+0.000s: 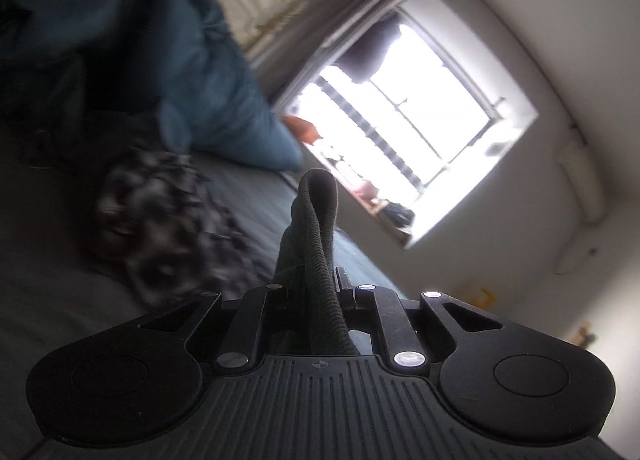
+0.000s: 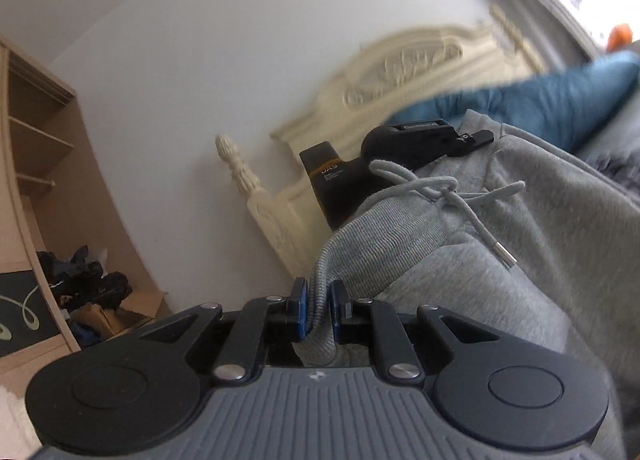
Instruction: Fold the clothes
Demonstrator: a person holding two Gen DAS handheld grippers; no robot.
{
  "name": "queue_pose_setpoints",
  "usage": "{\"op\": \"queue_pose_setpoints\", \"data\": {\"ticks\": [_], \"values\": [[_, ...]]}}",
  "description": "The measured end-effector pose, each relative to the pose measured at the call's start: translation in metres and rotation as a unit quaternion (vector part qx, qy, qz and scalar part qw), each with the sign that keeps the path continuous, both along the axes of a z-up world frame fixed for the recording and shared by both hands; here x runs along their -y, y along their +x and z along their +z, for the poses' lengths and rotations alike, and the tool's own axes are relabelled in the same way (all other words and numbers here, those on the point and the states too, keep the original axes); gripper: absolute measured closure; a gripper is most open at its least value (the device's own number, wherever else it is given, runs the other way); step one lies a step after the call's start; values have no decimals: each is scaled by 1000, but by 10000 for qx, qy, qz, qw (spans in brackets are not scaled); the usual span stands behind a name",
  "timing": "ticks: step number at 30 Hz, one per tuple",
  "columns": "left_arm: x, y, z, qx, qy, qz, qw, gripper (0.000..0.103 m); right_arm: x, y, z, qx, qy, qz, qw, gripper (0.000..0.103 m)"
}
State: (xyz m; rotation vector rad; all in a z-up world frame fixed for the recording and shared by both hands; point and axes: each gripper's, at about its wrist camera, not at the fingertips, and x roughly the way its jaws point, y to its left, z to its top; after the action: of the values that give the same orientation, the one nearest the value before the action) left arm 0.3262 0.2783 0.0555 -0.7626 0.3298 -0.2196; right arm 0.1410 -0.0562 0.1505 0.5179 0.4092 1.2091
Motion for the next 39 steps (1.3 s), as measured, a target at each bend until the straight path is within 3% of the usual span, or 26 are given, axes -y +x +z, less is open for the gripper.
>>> {"op": "queue_pose_setpoints", "data": {"ticks": [5,10,15,18,20,22,24,27,29,31,32,37,39], "values": [[-53,-19,-53,-503,-19,135,9986,92,-49,11,-66,-335,-340,321,9983,89],[-77,-16,-88,-953,103,233,9951,92,-101,30,-106,-708,-498,468,9952,89],[-95,-7,-68,-745,261,319,9964,93,-131,51,-116,-627,-458,536,9955,89],[-113,0,-43,-442,434,657,9959,97,-154,74,-118,-513,-475,581,9959,89],[-134,5,-32,-446,273,837,9951,97,-170,89,-123,-573,-526,597,9952,89],[-151,5,-28,-503,500,1198,9903,96,-186,104,-129,-632,-578,613,9944,89],[-168,0,-32,-694,510,1445,9857,96,-205,119,-144,-1002,-909,668,9885,89],[-190,-21,-43,-967,381,1539,9826,90,-227,129,-174,-1749,-1488,865,9694,84],[-199,-39,-49,-1092,432,1526,9813,84,-230,122,-183,-1978,-1536,963,9633,68],[-202,-63,-54,-1188,462,1416,9817,76,-225,110,-176,-1932,-1493,930,9653,49],[-204,-75,-56,-1236,478,1361,9818,74,-221,104,-169,-1865,-1433,919,9676,45],[-196,-141,-69,-1182,297,946,9880,54,-179,83,-128,-1675,-909,1046,9761,40],[-187,-166,-82,-1107,106,750,9910,44,-151,81,-113,-1544,-843,795,9812,40]]}}
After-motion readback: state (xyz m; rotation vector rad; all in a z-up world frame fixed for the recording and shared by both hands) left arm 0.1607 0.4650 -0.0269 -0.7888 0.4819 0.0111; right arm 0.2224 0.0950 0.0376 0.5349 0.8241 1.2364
